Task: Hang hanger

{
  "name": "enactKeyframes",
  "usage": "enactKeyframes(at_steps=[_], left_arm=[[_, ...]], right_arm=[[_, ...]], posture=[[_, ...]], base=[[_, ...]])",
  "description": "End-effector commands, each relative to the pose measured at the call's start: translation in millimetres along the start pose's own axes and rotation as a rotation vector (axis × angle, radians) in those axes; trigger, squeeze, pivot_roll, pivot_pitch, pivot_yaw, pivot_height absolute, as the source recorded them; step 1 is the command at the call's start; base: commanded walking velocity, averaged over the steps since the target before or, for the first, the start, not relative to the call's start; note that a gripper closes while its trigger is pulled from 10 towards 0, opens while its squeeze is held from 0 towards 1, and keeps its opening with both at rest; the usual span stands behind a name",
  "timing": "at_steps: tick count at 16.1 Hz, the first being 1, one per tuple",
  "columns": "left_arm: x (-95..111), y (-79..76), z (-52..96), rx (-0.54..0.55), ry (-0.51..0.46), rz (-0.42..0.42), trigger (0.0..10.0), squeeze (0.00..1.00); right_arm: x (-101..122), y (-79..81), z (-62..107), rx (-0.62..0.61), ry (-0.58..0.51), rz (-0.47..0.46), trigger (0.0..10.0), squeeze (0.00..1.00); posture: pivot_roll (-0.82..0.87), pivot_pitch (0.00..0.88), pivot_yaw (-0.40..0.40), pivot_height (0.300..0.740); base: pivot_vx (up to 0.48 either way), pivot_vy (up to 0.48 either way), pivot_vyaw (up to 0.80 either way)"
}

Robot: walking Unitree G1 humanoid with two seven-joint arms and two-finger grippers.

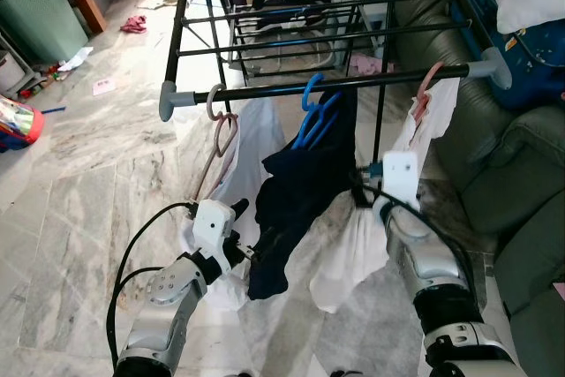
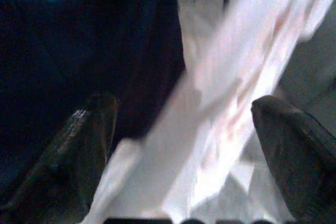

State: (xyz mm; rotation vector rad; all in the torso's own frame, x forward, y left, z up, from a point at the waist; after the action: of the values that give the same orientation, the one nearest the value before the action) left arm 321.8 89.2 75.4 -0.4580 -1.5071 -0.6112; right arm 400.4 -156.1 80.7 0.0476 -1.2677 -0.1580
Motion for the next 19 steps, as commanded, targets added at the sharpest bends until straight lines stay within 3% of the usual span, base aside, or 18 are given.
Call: enactKeyframes(at_steps=[1, 6, 13, 15, 19], left_arm=[[-5, 0.2, 2.0, -0.012, 0.024, 0.000, 10.0, 0.00], [-2, -0.2, -4.7, -0.011, 0.017, 0.003, 10.0, 0.00], [-4, -2.1, -11.2, -0.018, 0.023, 0.006, 10.0, 0.00], [-3, 0.0, -12.5, -0.011, 0.020, 0.001, 10.0, 0.00], [-5, 1.7, -11.0, -0.004, 0.026, -0.003, 10.0, 0.00]], right_arm=[[-4, -3.8, -1.8, -0.024, 0.029, -0.024, 10.0, 0.00], [1, -51.4, 0.8, -0.158, -0.003, 0.017, 10.0, 0.00], [18, -45.0, -1.4, -0.059, -0.048, 0.097, 10.0, 0.00], [35, -59.8, -5.0, -0.096, -0.072, 0.145, 10.0, 0.00], [42, -67.1, -8.9, -0.102, -0.072, 0.146, 10.0, 0.00]], posture=[[0.04, 0.170, 0.112, 0.740], [0.01, 0.161, 0.113, 0.740], [-0.01, 0.161, 0.113, 0.740], [0.00, 0.154, 0.112, 0.740], [0.01, 0.147, 0.114, 0.740]], base=[[0.000, 0.000, 0.00], [0.000, 0.000, 0.00], [0.000, 0.000, 0.00], [0.000, 0.000, 0.00], [0.000, 0.000, 0.00]])
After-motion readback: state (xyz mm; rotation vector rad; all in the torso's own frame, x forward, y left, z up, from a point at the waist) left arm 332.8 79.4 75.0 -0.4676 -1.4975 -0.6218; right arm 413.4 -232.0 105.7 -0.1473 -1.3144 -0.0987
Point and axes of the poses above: a point about 5 cm out from each wrist's last joint towards the gripper, its own z axis pointing back from the gripper into the wrist, its own x axis along the axis of the wrist's last joint, y = z × x, the point moved 5 cm from there along -z, pointing out of the wrist towards the gripper, and after that the axes turned 11 degrees about -z, right-handed, at the moved point
